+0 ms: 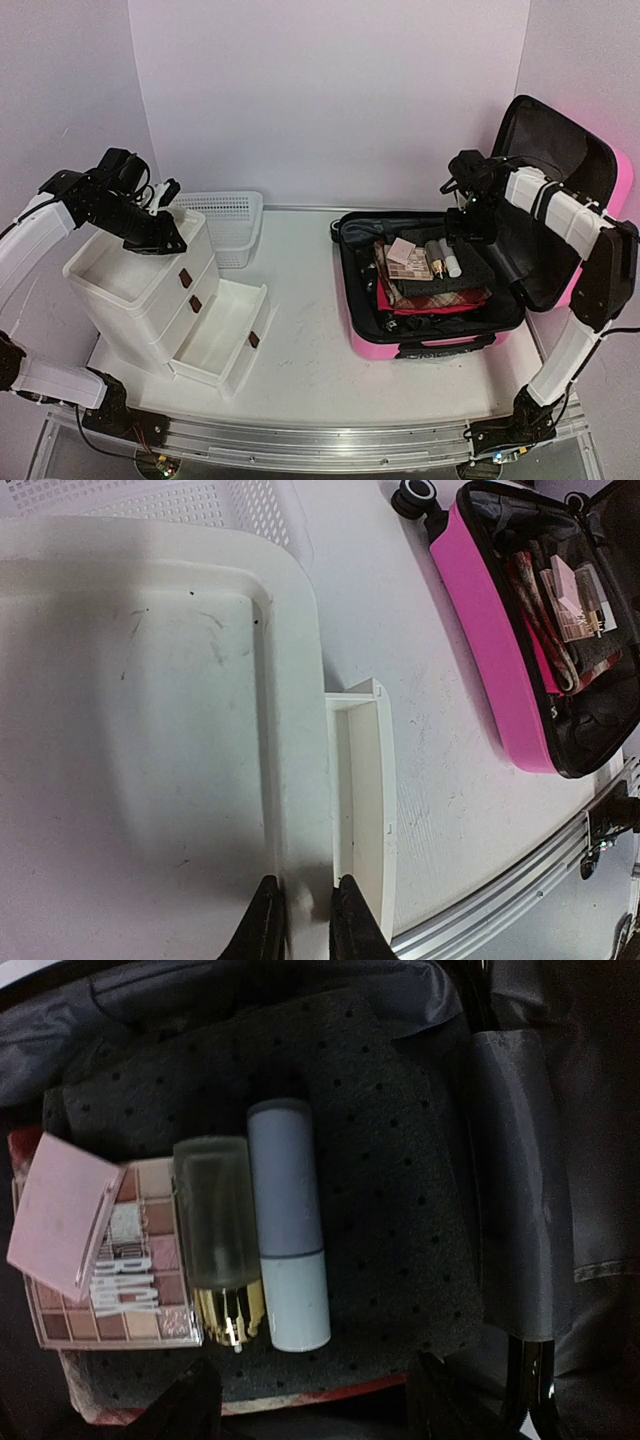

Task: Open, take out, and arrange the luggage

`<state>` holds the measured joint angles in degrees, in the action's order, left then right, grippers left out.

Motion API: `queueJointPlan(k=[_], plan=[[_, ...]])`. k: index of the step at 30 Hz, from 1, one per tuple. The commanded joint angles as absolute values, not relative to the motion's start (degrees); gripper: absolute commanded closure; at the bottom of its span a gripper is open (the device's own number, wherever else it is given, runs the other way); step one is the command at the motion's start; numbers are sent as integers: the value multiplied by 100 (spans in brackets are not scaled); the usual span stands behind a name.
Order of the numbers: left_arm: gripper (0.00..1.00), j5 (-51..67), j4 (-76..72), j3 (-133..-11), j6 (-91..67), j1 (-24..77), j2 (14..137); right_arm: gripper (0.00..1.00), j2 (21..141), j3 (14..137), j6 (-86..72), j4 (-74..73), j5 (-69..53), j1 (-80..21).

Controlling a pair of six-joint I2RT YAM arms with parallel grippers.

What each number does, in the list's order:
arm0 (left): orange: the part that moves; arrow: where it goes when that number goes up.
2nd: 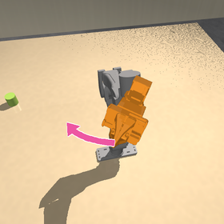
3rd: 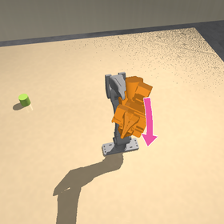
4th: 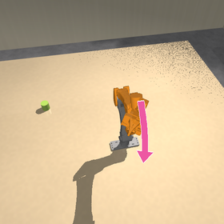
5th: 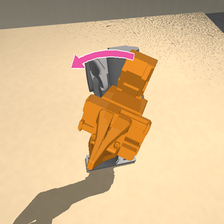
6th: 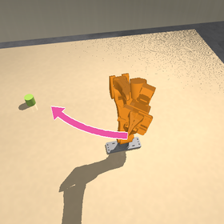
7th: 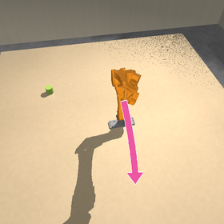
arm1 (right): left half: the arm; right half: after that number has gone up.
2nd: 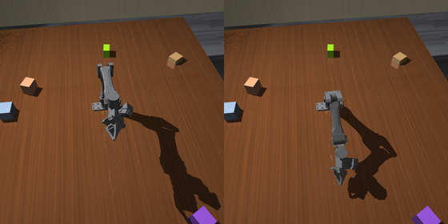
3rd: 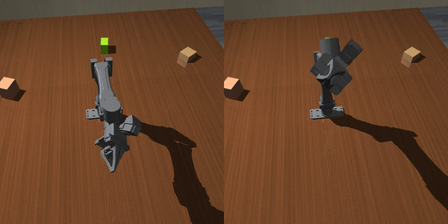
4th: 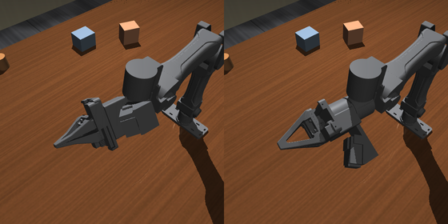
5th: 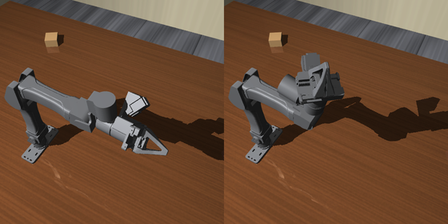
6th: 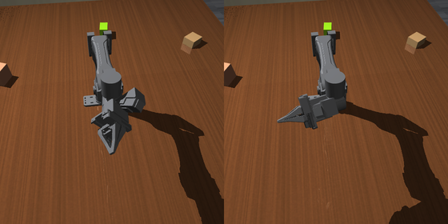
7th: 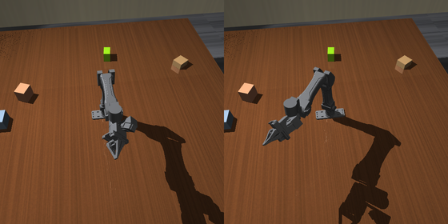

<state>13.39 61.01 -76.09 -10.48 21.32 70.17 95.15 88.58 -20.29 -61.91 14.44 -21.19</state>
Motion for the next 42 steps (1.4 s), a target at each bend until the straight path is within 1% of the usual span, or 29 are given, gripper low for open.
queueJointPlan(k=[1, 3, 4, 9, 12, 14, 17, 20, 23, 24, 26, 27, 30, 31, 33, 34, 36, 37, 40, 42], plan=[[88, 1561, 6343, -7349, -1018, 2206, 7297, 39, 10122, 9407, -1812, -6318, 640, -1890], [88, 1588, 6341, -7335, -1020, 2206, 7282, 40, 10353, 9548, -1797, -6326, 766, -1859], [88, 1605, 6337, -7331, -1028, 2206, 7278, 45, 10462, 9589, -1797, -6323, 969, -1826], [88, 1645, 6328, -7305, -1046, 2212, 7234, 56, 10937, 9756, -1746, -6328, 1150, -1701], [88, 1660, 6312, -7287, -1059, 2206, 7214, 65, 11137, 9815, -1714, -6328, 1201, -1681], [89, 1670, 6304, -7273, -1068, 2206, 7207, 68, 11191, 9782, -1724, -6322, 1188, -1666], [89, 1689, 6302, -7268, -1080, 2206, 7203, 67, 11273, 9773, -1707, -6281, 1245, -1638], [89, 1696, 6299, -7269, -1077, 2206, 7196, 69, 11308, 9807, -1641, -6269, 1348, -1632], [89, 1696, 6296, -7261, -1064, 2206, 7196, 68, 11226, 9835, -1562, -6275, 1347, -1632], [89, 1696, 6289, -7260, -1063, 2206, 7198, 65, 11205, 9848, -1552, -6274, 1345, -1628], [89, 1701, 6285, -7252, -1072, 2206, 7202, 54, 11216, 9864, -1534, -6275, 1285, -1626], [89, 1709, 6274, -7255, -1080, 2206, 7199, 52, 11253, 9870, -1518, -6270, 1269, -1625], [90, 1750, 6240, -7242, -1090, 2206, 7203, 51, 11478, 9941, -1503, -6268, 1281, -1583], [91, 1774, 6231, -7243, -1085, 2206, 7206, 52, 11539, 9988, -1522, -6275, 1255, -1579], [91, 1799, 6231, -7251, -1082, 2208, 7195, 60, 11513, 9997, -1552, -6271, 1229, -1581], [91, 1793, 6229, -7251, -1081, 2206, 7182, 62, 11420, 9993, -1563, -6273, 1214, -1581], [91, 1772, 6231, -7251, -1081, 2206, 7156, 64, 11282, 9997, -1543, -6269, 1205, -1576], [91, 1751, 6227, -7251, -1081, 2206, 7146, 69, 11133, 10023, -1522, -6294, 1249, -1574], [91, 1749, 6231, -7259, -1081, 2206, 7178, 79, 10621, 10055, -1271, -6318, 1164, -1588], [91, 1749, 6229, -7268, -1072, 2206, 7202, 81, 10231, 10068, -1060, -6313, 950, -1611]])
